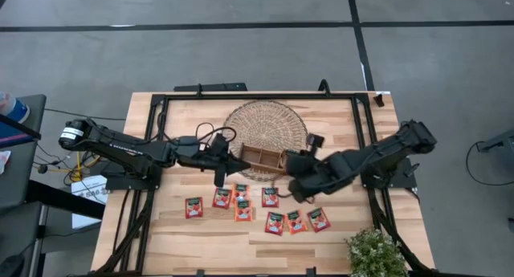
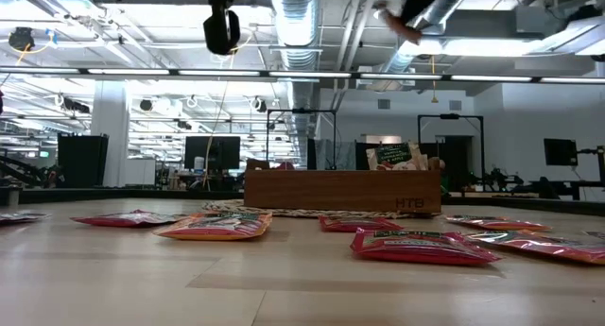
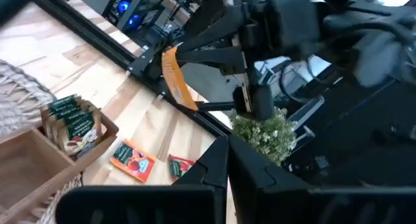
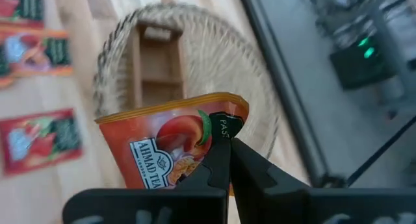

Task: Pick & Place Tea
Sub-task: Put the orange tea bag into the middle section of the wooden organizer

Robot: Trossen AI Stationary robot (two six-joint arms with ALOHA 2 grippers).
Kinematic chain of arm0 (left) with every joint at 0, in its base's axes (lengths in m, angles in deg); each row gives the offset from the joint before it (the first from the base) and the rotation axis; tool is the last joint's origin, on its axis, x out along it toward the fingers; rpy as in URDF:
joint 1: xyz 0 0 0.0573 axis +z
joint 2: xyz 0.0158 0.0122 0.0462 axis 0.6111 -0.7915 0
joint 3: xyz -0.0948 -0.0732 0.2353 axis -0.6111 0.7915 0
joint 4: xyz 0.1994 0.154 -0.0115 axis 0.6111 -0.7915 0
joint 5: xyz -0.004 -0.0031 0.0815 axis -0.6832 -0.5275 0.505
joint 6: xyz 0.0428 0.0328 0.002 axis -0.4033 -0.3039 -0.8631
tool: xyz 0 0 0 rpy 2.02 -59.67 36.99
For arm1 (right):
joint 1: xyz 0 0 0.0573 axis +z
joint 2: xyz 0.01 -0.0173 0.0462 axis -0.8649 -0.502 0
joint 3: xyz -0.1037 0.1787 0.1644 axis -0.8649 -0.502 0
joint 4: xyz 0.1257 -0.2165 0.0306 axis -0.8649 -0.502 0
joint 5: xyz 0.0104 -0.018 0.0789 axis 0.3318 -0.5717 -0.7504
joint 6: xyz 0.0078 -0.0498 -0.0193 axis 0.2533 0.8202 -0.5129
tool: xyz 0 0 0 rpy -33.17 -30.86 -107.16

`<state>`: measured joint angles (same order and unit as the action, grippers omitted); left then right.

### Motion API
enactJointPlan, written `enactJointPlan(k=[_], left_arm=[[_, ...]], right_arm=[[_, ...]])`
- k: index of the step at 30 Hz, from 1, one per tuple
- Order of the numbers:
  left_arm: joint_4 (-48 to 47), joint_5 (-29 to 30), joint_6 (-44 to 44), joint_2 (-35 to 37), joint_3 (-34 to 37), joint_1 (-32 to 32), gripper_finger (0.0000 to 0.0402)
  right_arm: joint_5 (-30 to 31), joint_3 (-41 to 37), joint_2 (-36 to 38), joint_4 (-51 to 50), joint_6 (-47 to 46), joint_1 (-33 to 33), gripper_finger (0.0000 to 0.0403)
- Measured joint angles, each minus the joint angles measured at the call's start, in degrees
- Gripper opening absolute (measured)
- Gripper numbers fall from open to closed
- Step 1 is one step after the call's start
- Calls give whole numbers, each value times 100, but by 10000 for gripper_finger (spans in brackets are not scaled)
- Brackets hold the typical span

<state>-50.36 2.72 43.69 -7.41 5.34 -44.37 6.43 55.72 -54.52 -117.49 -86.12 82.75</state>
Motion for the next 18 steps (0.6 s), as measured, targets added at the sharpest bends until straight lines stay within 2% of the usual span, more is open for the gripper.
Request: enactJointPlan(k=[4,10,14,18], left_arm=[[201,3,31,0,0,-2,22],[321,500,-16,0,0,60,96],[308,680,71,0,0,188,146],[319,685,75,0,0,257,171]], right_arm=[[139,392,-380,364,966,-262,0],[335,913,-801,826,2157,-354,0],[405,1336,-1042,894,2723,-353,0],[409,1619,-1142,899,3029,-401,0]])
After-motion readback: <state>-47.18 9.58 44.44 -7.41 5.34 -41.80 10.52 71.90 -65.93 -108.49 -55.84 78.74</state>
